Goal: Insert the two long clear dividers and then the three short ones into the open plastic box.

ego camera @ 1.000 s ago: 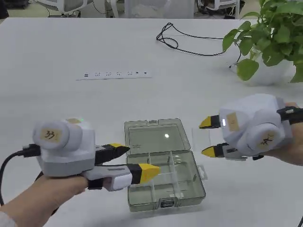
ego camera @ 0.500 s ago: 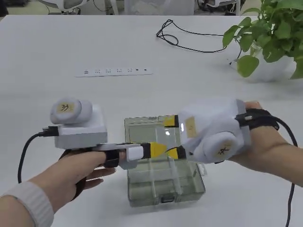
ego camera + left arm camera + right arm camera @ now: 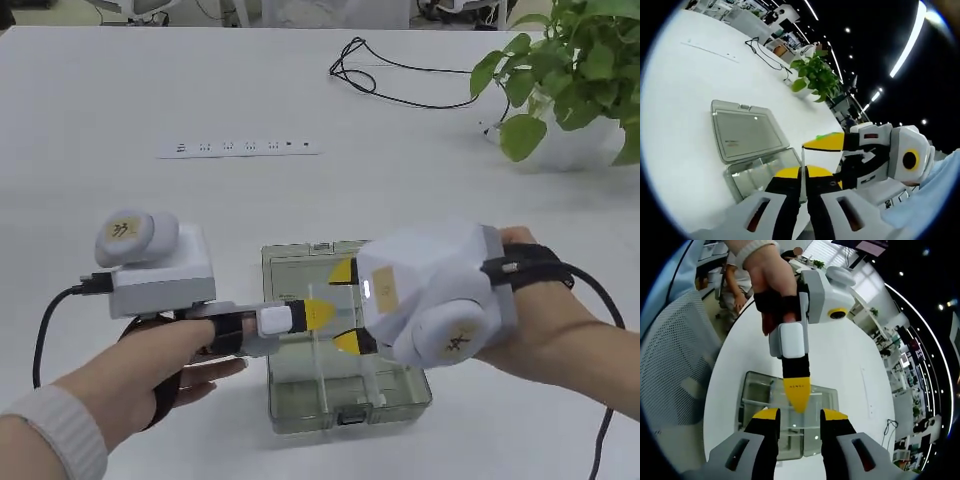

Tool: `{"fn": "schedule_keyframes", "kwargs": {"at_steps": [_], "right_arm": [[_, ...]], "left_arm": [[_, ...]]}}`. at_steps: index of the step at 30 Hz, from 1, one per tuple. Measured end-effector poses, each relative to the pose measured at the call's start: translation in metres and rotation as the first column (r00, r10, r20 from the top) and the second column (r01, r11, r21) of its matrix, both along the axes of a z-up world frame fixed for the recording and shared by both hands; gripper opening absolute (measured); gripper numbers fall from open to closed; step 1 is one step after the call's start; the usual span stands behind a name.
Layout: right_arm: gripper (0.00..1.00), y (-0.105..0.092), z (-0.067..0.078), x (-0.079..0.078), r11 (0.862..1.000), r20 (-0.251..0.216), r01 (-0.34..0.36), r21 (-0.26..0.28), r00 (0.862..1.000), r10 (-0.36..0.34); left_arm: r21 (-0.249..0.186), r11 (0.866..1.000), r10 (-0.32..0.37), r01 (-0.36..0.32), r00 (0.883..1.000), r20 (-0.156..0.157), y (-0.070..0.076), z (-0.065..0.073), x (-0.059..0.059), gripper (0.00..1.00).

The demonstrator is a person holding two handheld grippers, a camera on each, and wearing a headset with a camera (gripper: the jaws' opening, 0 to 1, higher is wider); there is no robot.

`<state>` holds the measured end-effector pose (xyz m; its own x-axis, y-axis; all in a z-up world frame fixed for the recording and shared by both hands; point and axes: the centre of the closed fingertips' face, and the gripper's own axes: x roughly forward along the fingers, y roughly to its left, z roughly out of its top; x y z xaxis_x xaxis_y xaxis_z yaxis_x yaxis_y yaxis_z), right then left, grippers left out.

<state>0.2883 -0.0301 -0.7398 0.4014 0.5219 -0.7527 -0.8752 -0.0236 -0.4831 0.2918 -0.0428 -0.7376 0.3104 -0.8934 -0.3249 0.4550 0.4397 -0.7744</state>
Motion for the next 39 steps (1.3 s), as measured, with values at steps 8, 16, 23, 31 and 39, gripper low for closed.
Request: {"fn": "schedule_keyframes", "kwargs": {"at_steps": [8, 16, 23, 31, 39], "right_arm": [[0.32, -0.001, 0.000, -0.004, 1.000, -0.002, -0.003, 0.000, 1.000, 0.003], [0.39, 0.004, 0.002, -0.010, 0.999, -0.034, -0.024, 0.040, 0.999, 0.025], [0.60, -0.002, 0.029, -0.003, 0.979, -0.210, 0.087, 0.184, 0.976, -0.048], [0.40, -0.018, 0.042, -0.013, 0.990, -0.444, 0.053, 0.127, 0.896, 0.009], [0.22, -0.018, 0.032, -0.035, 0.999, -0.618, -0.044, -0.003, 0.785, 0.033]], "left_arm": [[-0.016, 1.000, -0.007, 0.006, 1.000, -0.031, -0.001, 0.000, -0.003, 0.00], [-0.024, 1.000, -0.019, 0.019, 1.000, -0.015, 0.002, 0.002, -0.006, 0.00], [0.008, 0.993, -0.118, 0.118, 0.987, 0.113, 0.005, 0.008, -0.014, 0.00], [0.034, 0.959, -0.277, 0.281, 0.910, 0.309, -0.001, 0.018, -0.039, 0.00], [0.131, 0.918, -0.392, 0.375, 0.796, 0.461, -0.005, 0.015, -0.053, 0.00]]}}
